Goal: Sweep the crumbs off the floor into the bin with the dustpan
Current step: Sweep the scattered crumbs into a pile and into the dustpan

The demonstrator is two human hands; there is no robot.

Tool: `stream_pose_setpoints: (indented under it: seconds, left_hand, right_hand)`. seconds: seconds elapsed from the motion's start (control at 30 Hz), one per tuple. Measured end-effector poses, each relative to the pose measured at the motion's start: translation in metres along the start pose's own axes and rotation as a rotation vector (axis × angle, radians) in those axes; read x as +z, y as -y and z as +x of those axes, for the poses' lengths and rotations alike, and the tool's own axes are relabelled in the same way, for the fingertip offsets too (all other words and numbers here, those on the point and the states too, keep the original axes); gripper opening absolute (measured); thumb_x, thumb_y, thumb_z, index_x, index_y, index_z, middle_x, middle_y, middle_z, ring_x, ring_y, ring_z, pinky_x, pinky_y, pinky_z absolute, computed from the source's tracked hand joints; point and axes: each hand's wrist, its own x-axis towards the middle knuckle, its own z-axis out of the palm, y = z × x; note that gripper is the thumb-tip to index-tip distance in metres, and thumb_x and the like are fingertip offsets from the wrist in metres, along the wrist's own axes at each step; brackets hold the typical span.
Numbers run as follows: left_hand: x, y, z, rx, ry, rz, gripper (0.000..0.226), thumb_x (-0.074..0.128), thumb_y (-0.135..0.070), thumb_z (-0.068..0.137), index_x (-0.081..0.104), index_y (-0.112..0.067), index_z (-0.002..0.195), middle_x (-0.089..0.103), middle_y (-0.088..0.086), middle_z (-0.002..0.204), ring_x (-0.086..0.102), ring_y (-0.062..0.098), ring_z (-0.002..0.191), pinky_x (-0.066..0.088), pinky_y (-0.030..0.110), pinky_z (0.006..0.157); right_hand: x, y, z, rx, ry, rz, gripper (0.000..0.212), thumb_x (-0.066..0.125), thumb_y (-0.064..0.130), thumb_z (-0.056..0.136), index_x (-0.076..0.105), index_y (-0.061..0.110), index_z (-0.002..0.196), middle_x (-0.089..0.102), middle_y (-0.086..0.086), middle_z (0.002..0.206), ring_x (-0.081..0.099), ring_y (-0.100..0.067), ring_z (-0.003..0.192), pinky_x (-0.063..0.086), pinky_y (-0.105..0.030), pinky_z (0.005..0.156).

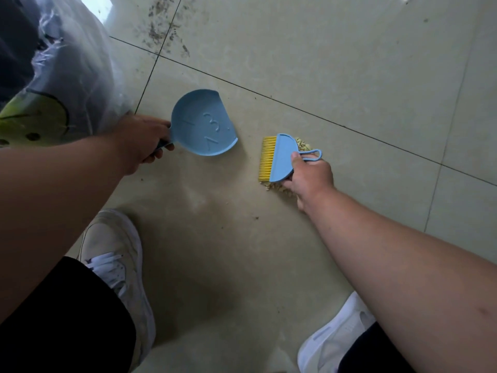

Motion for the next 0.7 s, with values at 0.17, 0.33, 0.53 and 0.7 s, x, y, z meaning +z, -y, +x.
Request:
stream_pose_setpoints:
  seconds: [0.17,0.33,0.53,0.7]
  left_hand:
    - [0.019,-0.009,-0.009,0.062,0.037,0.073,0.020,0.065,-0.014,0.095,0.082,-0.022,0.091,0.068,0.008,0.079,0.046,0.019,0.056,0.034,0.027,0.057]
    - [0.022,-0.021,-0.016,0.196,0.029,0.244,0.020,0.080,-0.018,0.092,0.082,-0.029,0.109,0.073,0.010,0.078,0.049,0.008,0.044,0.042,0.021,0.042]
    - [0.030,-0.021,-0.005,0.187,0.021,0.434,0.022,0.086,-0.025,0.089,0.086,-0.023,0.111,0.078,0.008,0.074,0.059,0.015,0.058,0.048,0.026,0.063]
    - [0.043,-0.024,-0.006,0.157,0.039,0.528,0.020,0.084,-0.026,0.091,0.086,-0.024,0.110,0.079,0.008,0.077,0.058,0.013,0.057,0.042,0.021,0.053]
  right_hand:
    - [-0.026,0.038,0.014,0.020,-0.036,0.298,0.009,0.063,0.016,0.102,0.062,0.012,0.094,0.073,-0.017,0.106,0.076,-0.030,0.093,0.063,-0.056,0.080]
    - [-0.089,0.062,0.035,-0.332,-0.373,-0.482,0.028,0.060,0.035,0.093,0.073,0.010,0.091,0.076,-0.007,0.088,0.074,-0.028,0.083,0.062,-0.041,0.079]
    - [-0.121,0.042,0.040,-0.474,-0.315,-0.914,0.024,0.051,0.027,0.101,0.064,0.012,0.088,0.066,-0.013,0.087,0.060,-0.033,0.085,0.036,-0.030,0.072]
    - [-0.098,0.020,0.031,-0.546,-0.220,-0.880,0.023,0.054,0.026,0.101,0.059,0.015,0.082,0.061,-0.004,0.076,0.054,-0.029,0.073,0.034,-0.030,0.066]
